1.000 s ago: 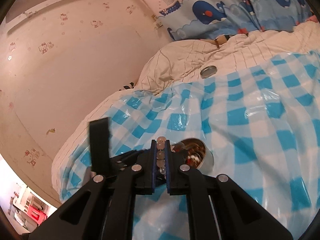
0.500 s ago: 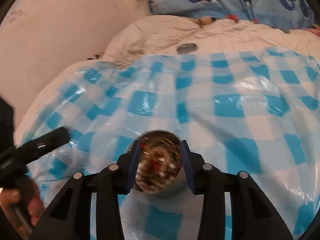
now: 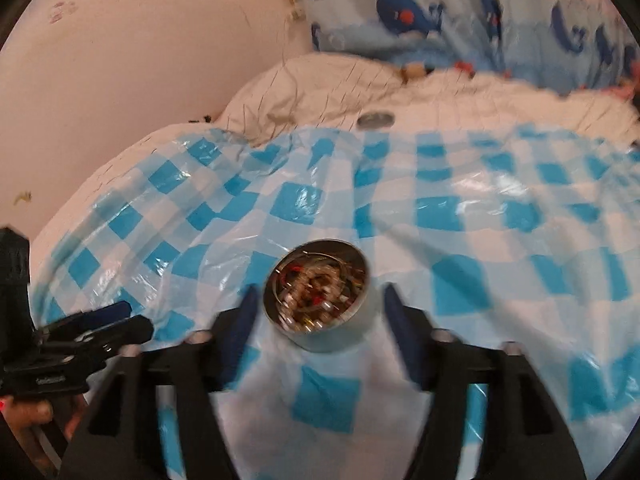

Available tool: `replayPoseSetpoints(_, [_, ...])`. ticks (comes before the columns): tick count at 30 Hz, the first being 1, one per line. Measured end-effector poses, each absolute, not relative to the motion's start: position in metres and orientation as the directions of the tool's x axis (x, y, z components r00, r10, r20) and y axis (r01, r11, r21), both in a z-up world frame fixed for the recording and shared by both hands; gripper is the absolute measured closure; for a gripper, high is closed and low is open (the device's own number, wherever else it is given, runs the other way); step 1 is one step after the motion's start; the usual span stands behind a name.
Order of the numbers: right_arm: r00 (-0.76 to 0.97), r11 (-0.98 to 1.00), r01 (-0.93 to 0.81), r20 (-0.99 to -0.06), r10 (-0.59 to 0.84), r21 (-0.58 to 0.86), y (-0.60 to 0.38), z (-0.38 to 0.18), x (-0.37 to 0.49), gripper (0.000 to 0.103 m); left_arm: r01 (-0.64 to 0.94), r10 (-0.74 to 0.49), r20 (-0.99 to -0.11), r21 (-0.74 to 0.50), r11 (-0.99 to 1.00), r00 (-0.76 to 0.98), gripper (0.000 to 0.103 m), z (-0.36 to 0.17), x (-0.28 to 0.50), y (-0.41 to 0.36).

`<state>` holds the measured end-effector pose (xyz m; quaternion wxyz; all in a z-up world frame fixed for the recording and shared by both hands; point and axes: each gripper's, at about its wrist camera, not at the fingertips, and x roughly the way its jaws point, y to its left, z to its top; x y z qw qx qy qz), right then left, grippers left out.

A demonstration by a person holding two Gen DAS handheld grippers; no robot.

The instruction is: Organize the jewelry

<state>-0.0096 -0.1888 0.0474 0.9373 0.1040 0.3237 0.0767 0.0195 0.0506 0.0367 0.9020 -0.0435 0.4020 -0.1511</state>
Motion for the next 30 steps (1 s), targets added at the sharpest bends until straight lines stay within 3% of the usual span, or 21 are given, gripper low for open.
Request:
replayPoseSetpoints(6, [0.802,0.999,0.001,-0.597,0.029,0.051,-0.189,0.041,-0.078,0.011,0.245,-0.232,-0.697,-0.082,0.966,0.678,0.008,0.041,-0.004,0.035])
replayPoseSetpoints(16, [0.798,0.986,0.129,-0.601,-0.039,0.107,-0.208,0.025,-0.089,0.008,0.224,-0.154,-0.683,0.015,0.974,0.714,0.008,0.037,-0.010,0.022])
replayPoseSetpoints(20, [0.791,0.984,0.136,-0.611,-0.037,0.117,-0.207,0.018,-0.085,0.008,0.209,-0.094,-0.725,0.070,0.975,0.682,0.008,0.027,-0.003,0.015])
replayPoseSetpoints(30, [0.792,0.979,0.161,-0.608,-0.053,0.124,-0.211,0.013,-0.082,0.008,0.265,-0.252,-0.681,-0.089,0.960,0.688,0.008,0.033,-0.009,0.015])
